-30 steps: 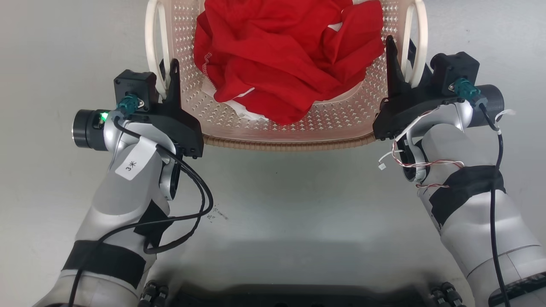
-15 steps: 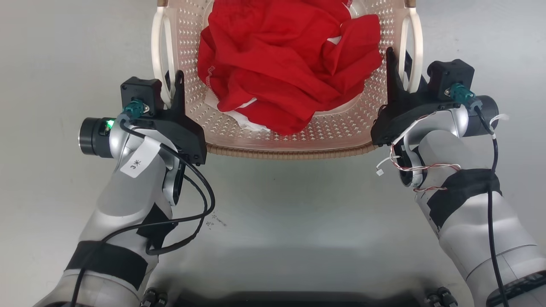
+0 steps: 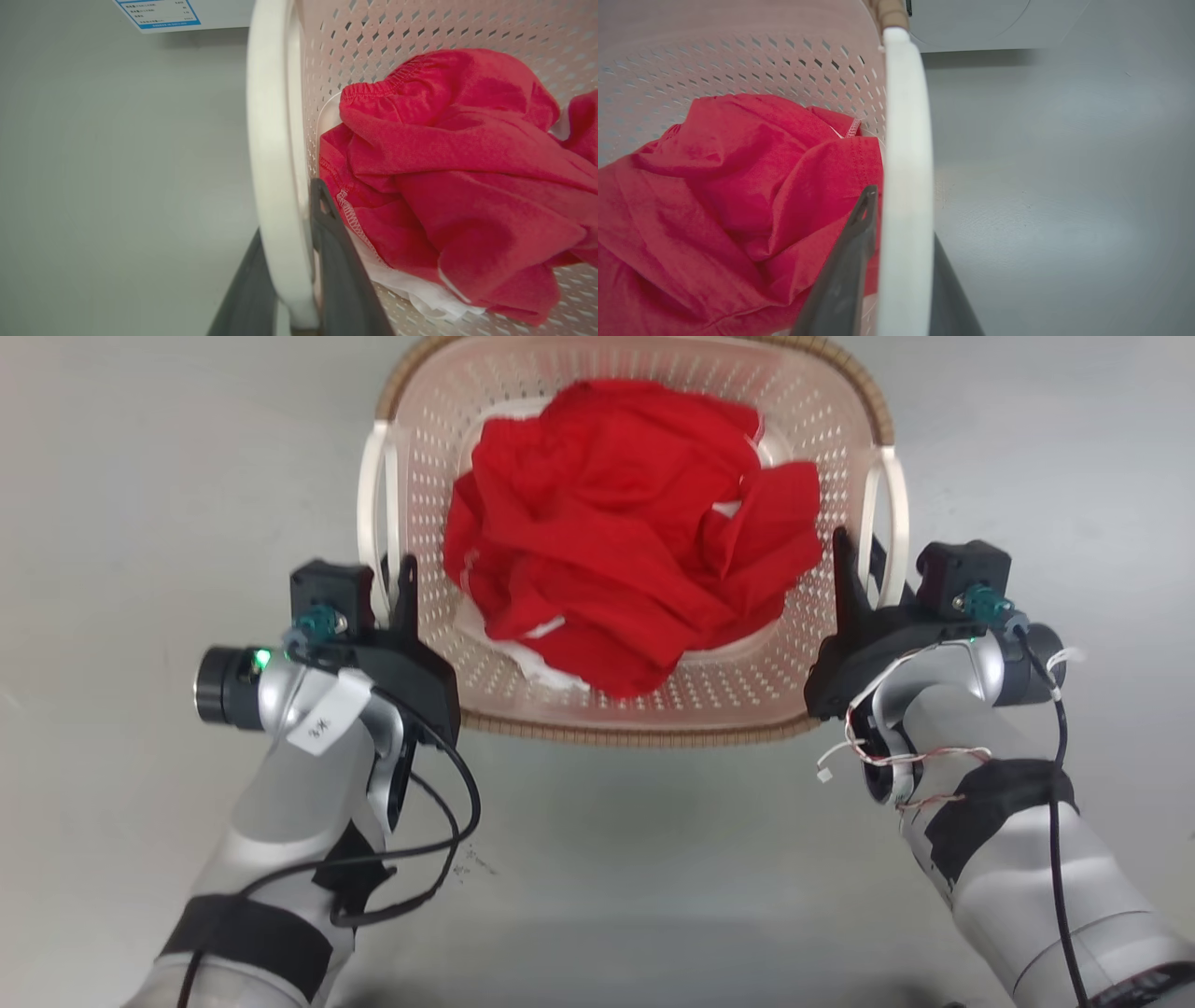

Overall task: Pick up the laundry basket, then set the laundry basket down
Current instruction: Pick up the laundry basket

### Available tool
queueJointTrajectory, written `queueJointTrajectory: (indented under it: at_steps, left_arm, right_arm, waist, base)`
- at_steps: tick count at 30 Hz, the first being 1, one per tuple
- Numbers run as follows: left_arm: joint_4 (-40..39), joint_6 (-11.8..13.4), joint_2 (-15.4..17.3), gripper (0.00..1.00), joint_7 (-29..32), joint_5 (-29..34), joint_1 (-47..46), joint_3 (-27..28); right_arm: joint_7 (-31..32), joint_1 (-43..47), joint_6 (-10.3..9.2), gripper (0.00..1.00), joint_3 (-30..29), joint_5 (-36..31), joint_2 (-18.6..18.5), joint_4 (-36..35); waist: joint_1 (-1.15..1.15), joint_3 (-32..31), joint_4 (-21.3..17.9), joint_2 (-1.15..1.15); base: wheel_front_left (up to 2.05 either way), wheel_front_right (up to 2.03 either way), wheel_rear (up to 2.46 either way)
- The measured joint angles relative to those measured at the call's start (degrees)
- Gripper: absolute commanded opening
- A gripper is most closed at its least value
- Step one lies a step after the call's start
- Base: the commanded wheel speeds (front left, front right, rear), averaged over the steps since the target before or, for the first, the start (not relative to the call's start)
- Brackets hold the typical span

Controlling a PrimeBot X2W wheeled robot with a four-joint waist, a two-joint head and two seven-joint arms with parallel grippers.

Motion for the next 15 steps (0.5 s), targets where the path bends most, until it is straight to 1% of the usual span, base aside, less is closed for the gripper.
queueJointTrajectory:
  at_steps: [6,9,15]
  left_arm:
    - [1.83,-0.03,-0.11,0.0,-0.24,-1.23,3.84,-1.62]
    - [2.38,-0.43,-0.13,0.0,-0.13,-2.88,6.0,-2.69]
    - [3.87,-0.52,-0.24,0.0,0.96,-4.04,9.72,-4.5]
  right_arm:
    - [0.03,3.46,-0.03,0.0,2.63,2.99,0.37,1.31]
    - [0.24,5.34,-0.04,0.0,4.05,4.35,0.4,1.64]
    - [2.53,8.96,-0.38,0.0,6.81,7.67,0.63,2.35]
  waist:
    - [0.0,-4.05,-0.21,0.0]
    - [0.0,-6.28,-0.33,0.0]
    - [0.0,-11.03,-0.63,0.0]
  base:
    - [0.0,0.0,0.0]
    - [0.0,0.0,0.0]
    - [0.0,0.0,0.0]
